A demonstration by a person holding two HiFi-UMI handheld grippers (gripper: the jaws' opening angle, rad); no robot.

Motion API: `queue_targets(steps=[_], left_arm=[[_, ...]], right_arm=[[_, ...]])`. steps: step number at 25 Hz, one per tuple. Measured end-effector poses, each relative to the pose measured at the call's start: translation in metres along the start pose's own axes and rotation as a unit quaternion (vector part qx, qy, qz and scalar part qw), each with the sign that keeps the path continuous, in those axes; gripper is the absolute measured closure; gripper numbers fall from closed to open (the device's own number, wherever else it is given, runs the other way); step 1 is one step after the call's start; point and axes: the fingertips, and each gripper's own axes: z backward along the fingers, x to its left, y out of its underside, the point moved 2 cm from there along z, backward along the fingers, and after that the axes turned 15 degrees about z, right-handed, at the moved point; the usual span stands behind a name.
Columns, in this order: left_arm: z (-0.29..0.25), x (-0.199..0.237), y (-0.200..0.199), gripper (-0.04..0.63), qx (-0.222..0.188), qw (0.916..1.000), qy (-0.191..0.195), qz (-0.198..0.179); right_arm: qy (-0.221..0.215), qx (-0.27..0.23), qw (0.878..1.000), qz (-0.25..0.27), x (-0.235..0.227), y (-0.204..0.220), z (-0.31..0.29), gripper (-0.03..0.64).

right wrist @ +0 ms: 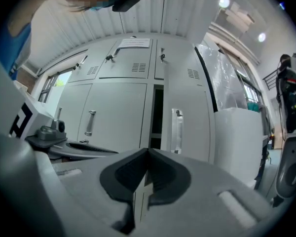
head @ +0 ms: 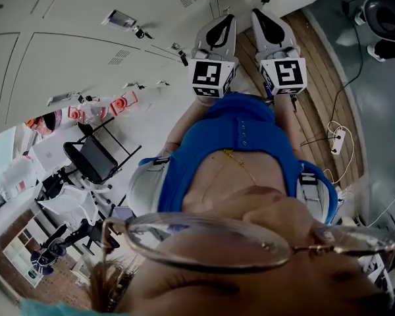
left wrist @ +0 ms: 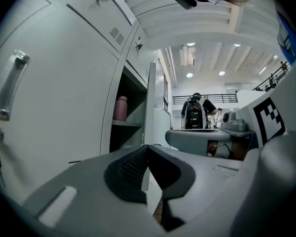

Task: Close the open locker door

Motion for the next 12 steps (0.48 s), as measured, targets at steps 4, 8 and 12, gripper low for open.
queue_targets(steps=[4, 8, 12], left_arm=[[-0.014, 0.016, -0.005, 0.595, 0.006, 0.9995, 0.030, -0.005], [-0.024, 0.026, -0.002, 0.595, 0.021, 0.9983, 0.054, -0.008], [-0.031, 0.031, -0.001, 0.595, 0.029, 0.9977, 0.061, -0.002]], right_arm=[[0.027, 0.006, 1.000, -0.001, -0.011, 0.003, -0.020, 0.615], [0.047, 0.013, 0.999, 0.004, -0.019, 0.008, -0.028, 0.615], [0.025, 0.012, 1.000, -0.004, -0.027, 0.009, -0.031, 0.581]])
